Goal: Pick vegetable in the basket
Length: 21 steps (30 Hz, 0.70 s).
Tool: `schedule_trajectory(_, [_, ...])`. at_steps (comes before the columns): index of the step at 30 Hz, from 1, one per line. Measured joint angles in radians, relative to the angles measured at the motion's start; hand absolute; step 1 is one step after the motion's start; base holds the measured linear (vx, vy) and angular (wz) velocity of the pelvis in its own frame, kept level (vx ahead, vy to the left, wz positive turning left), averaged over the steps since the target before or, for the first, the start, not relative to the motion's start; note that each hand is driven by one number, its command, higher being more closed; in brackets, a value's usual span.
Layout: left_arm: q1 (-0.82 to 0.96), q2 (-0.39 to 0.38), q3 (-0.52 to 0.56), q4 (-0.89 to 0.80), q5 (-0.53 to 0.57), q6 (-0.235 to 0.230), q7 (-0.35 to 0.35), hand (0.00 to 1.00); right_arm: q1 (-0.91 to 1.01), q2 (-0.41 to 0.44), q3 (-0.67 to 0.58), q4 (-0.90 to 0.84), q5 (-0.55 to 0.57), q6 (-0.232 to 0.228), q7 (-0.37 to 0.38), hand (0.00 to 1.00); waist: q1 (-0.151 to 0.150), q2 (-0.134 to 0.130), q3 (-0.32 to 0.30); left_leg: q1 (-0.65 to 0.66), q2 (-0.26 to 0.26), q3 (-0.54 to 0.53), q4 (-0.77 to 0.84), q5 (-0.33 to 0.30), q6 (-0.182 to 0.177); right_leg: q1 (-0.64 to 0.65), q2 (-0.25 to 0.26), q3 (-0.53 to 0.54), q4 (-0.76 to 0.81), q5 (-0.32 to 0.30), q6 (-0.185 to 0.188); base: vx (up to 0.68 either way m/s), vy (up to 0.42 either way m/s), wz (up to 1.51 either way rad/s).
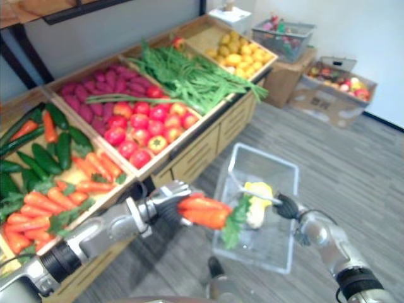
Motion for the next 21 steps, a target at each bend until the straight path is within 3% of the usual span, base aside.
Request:
schedule_trajectory(6, [-0.030, -0.012, -0.082, 0.009, -0.034, -0.004, -0.045, 1.00, -0.111, -0.090, 0.166, -0.102, 0.002, -0.022, 0.049, 1.00, -0.032, 0.002, -0.002, 0.002, 0.039, 0.059, 0.108, -0.069, -0.018, -0.006, 0.025, 0.057, 0.003, 0.001, -0.001, 0.01, 0.032, -0.31])
schedule_trajectory(13, [-0.076, -0.074, -0.171, 0.026, -0.039, -0.012, -0.080, 1.00, -0.221, -0.161, 0.276, -0.155, 0.013, -0.037, 0.118, 1.00, -0.042, 0.005, -0.004, 0.001, 0.071, 0.098, 0.177, -0.110, -0.033, -0.016, 0.047, 0.087, 0.011, 0.003, -0.003, 0.01, 0.034, -0.19])
schedule_trajectory(21, [-0.076, -0.123, -0.229, 0.018, -0.039, -0.012, -0.110, 1.00, -0.306, -0.165, 0.329, -0.210, 0.061, -0.037, 0.150, 1.00, -0.044, 0.015, -0.010, 0.001, 0.094, 0.140, 0.238, -0.144, -0.035, -0.022, 0.062, 0.125, 0.017, 0.008, -0.001, -0.02, 0.038, -0.14])
